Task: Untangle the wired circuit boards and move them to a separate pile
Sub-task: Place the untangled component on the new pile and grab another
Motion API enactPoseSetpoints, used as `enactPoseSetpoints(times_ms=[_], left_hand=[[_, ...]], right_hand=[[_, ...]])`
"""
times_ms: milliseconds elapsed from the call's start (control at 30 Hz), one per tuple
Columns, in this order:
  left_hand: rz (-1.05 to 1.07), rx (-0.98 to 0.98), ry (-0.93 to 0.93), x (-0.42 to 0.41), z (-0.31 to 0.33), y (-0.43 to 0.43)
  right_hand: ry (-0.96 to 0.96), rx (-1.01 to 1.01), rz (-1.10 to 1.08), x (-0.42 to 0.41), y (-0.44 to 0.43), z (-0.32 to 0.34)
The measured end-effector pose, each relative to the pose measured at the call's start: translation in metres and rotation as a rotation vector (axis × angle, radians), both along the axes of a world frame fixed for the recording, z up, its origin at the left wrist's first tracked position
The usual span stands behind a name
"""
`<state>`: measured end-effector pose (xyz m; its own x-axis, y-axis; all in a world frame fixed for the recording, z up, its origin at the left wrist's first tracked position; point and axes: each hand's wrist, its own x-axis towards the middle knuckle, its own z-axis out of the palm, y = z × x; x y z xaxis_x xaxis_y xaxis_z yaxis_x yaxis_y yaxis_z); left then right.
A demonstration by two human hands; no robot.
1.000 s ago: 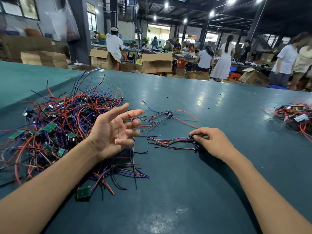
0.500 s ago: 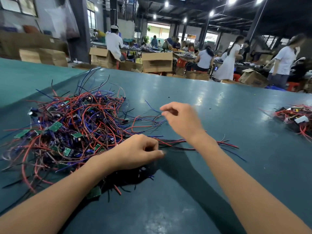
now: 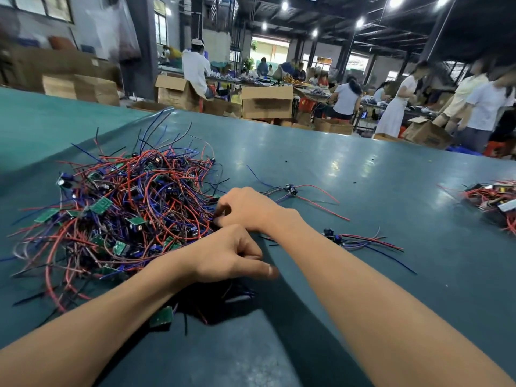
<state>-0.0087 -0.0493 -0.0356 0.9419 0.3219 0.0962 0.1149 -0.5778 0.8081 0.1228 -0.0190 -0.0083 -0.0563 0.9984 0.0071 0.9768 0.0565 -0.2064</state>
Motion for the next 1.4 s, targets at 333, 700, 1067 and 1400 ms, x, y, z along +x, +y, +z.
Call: enactPoseSetpoints(times_ms=[333, 700, 1067, 1400], left_hand=[[-0.037, -0.035, 0.026, 0.003, 0.002, -0.001], [0.046, 0.044, -0.133, 0.002, -0.001, 0.001], [0.936, 0.261, -0.787, -0.002, -0.002, 0.021], [0.294, -0.57, -0.721, 0.007, 0.002, 0.021]], right_hand=[[0.1, 0.077, -0.042, 0.017, -0.012, 0.021], [0.896, 0.017, -0.254, 0.018, -0.024, 0.061], [1.263, 0.325, -0.263, 0.025, -0.037, 0.096], [1.471, 0.299, -0.126, 0.037, -0.06, 0.089]])
